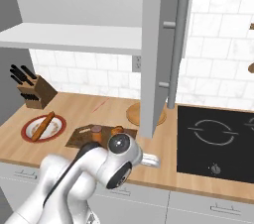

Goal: From the different types of pastries on the counter, select a croissant and place it on the cutting board. Then retrieve a jar of jam from the cabinet and place it alongside the croissant on the cutting board.

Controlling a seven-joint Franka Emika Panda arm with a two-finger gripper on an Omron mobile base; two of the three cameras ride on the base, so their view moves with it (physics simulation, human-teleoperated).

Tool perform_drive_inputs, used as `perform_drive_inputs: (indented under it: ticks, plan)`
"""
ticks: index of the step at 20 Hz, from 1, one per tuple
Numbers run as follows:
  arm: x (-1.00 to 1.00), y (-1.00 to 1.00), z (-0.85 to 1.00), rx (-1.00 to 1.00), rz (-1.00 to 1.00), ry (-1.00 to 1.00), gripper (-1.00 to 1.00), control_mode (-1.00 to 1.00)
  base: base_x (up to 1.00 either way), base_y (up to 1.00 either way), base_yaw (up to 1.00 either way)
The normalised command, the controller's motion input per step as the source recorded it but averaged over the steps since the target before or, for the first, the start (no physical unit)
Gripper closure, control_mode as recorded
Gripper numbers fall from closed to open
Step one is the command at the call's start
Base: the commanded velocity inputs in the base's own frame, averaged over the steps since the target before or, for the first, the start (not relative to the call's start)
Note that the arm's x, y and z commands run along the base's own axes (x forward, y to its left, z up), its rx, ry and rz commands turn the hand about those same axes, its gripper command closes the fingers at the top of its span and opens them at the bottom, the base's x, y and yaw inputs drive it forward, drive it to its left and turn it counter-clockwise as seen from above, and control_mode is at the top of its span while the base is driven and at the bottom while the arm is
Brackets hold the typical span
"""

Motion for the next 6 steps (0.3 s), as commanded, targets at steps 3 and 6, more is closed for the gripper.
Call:
perform_drive_inputs:
  ticks: [3,6]
  plan:
    - [-0.14,-0.14,0.0,0.0,0.19,0.0,-1.0,-1.0,0.0,0.0,0.0]
    - [-0.37,-0.23,-0.09,0.0,0.24,0.0,-1.0,-1.0,0.0,0.0,0.0]
